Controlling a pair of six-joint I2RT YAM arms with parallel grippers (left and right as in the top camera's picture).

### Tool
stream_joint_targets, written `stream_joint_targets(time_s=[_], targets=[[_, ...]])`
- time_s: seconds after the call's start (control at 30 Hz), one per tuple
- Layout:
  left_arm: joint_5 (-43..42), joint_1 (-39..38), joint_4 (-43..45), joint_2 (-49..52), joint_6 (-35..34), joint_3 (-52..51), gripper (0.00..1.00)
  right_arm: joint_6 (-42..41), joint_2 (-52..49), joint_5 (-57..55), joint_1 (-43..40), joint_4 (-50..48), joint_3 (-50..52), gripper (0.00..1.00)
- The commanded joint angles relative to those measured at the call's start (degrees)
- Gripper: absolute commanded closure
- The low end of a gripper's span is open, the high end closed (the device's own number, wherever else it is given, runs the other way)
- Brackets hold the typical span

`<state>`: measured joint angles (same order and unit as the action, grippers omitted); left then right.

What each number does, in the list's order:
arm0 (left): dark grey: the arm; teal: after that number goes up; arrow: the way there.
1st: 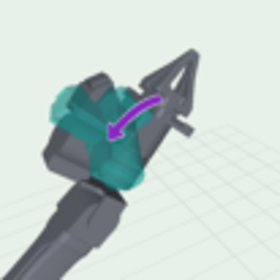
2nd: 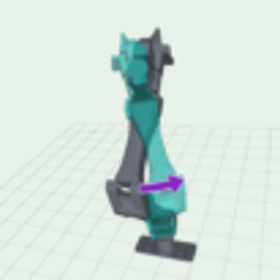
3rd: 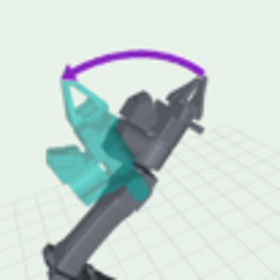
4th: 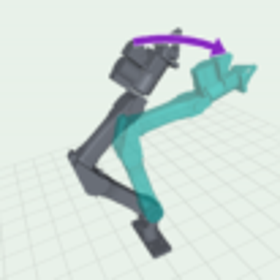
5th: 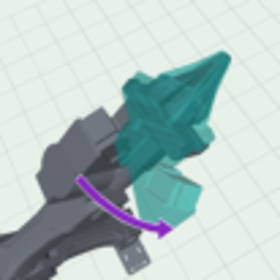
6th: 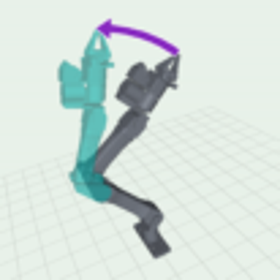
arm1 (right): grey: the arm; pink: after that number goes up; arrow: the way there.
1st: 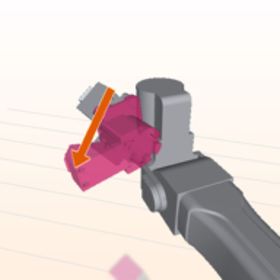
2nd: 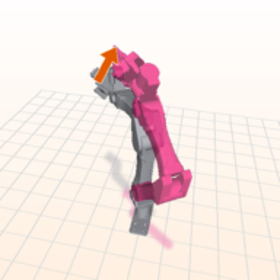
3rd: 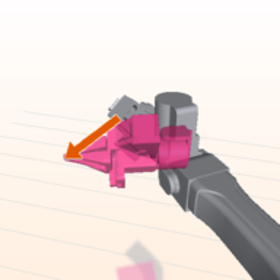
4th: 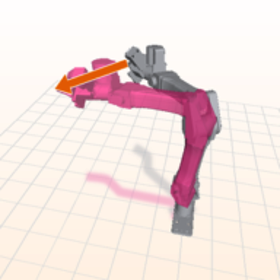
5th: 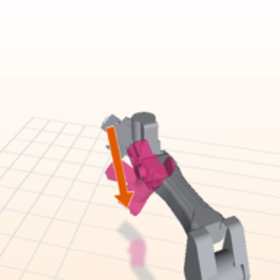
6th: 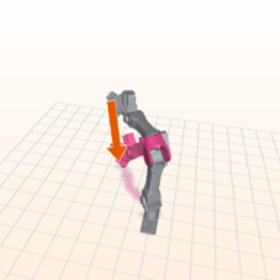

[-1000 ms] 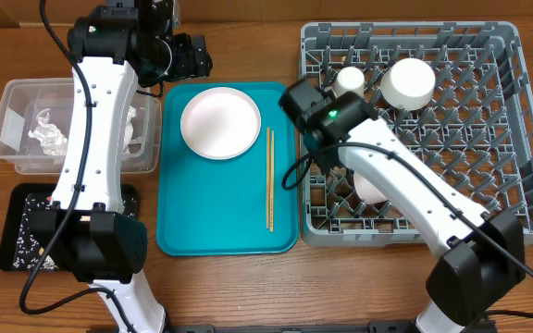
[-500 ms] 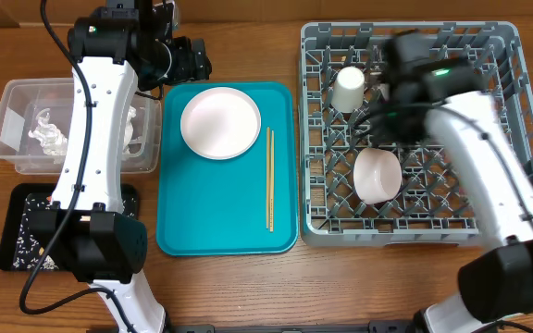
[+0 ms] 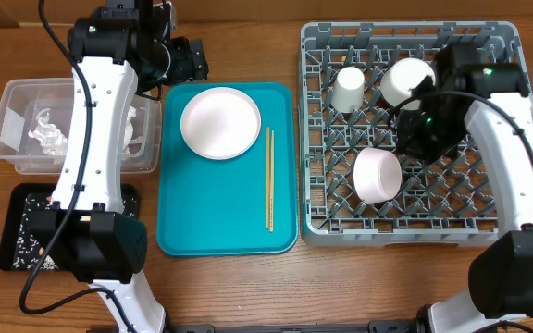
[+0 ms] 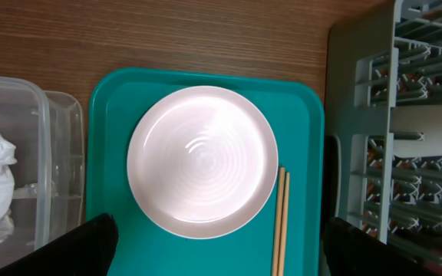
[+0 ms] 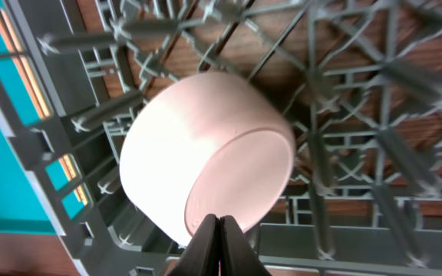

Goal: Sort waste into correct bins and load items into the dishwasher
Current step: 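Set the small bowl on its side in the rack and release, then grasp the pink plate edge on the teal tray with the left gripper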

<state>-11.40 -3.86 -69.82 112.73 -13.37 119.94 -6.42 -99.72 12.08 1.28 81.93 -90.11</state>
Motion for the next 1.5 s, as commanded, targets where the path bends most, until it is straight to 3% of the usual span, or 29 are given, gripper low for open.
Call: stream_joint_targets(time_s=[0.0,0.47,0.83,1.23,1.47], targets=[[1.14,0.09,-0.02,-0.35,-0.79,0.87,0.12,-0.11,1.57,1.60,1.03,-1.20,3.06,0.96],[7.19,0.09,0.07,0.48,-1.68,0.79,0.12,-1.33,1.57,6.91,4.68,-8.85,5.73,0.91],[7.39,0.09,0.00,5.55,-1.66,0.63,0.13,-1.07,1.57,7.85,5.03,-12.92,5.73,0.90],[9.55,0.09,0.85,6.08,-1.75,0.24,0.14,-0.94,1.57,21.38,5.31,-25.11,5.62,0.76],[10.49,0.09,0.85,8.22,-1.86,-0.33,0.14,-0.94,1.57,22.08,8.94,-33.99,5.62,0.70]])
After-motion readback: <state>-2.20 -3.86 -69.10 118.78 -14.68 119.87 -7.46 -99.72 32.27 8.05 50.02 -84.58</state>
